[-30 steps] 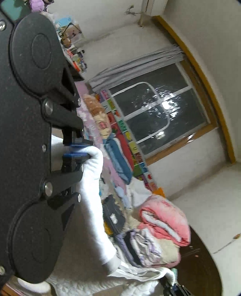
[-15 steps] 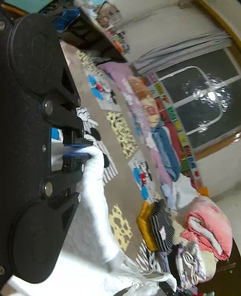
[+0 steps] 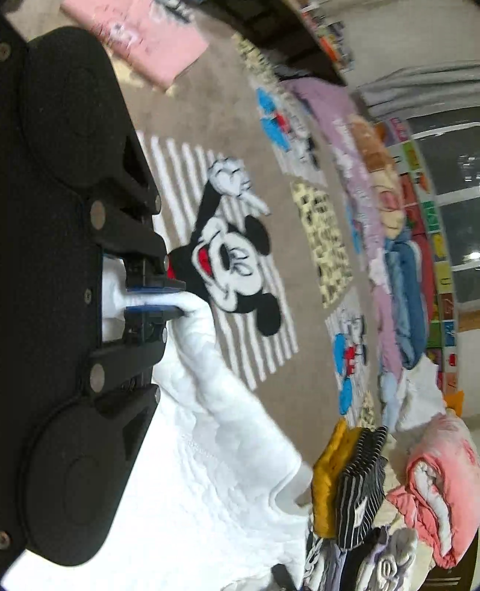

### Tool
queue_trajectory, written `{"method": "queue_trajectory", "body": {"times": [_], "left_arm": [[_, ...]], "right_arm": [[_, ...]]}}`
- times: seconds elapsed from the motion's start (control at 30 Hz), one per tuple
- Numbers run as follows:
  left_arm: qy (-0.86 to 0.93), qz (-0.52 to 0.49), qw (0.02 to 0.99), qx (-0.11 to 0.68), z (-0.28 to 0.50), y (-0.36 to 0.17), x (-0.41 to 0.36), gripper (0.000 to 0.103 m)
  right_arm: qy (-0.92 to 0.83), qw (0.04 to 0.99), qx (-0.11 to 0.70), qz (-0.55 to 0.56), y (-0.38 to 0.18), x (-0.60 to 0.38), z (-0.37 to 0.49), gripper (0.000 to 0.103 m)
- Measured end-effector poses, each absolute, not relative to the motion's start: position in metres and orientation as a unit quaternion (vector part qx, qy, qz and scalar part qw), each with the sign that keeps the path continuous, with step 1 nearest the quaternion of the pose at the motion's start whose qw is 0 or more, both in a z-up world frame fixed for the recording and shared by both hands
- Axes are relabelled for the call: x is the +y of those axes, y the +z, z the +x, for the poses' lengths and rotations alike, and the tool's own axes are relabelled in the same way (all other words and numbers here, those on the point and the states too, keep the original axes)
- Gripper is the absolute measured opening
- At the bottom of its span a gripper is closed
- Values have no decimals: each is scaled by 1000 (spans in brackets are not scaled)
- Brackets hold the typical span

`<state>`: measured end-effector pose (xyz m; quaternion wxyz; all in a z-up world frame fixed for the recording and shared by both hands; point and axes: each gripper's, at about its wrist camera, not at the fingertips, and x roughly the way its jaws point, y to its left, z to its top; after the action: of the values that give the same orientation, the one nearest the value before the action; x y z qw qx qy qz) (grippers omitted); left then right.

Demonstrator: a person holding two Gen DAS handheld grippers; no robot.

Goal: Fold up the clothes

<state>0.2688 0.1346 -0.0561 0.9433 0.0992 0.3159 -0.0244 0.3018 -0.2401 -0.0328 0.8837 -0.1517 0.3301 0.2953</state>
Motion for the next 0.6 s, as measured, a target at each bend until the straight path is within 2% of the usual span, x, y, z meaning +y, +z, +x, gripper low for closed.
{"method": "queue_trajectory", "body": {"times": [0.13,0.17,0.23,0.27,0.3,0.4,0.6], "left_arm": [[-31,67,928,364,293,-70,142,7],[-27,59,924,376,298,-73,144,12],[-12,27,915,401,309,-76,154,28],[4,7,914,407,311,-75,159,48],[16,-14,914,406,310,-70,167,53],[35,-70,915,396,300,-56,186,53],[96,-107,928,344,255,-24,217,55]], "right_arm": [[292,874,360,-147,-49,-241,323,11],[288,872,369,-143,-54,-242,327,13],[278,870,385,-134,-62,-245,335,17],[271,869,393,-130,-66,-246,338,25],[256,872,398,-127,-70,-248,340,34],[221,886,396,-96,-67,-263,342,36],[127,922,358,-70,-41,-306,331,40]]}}
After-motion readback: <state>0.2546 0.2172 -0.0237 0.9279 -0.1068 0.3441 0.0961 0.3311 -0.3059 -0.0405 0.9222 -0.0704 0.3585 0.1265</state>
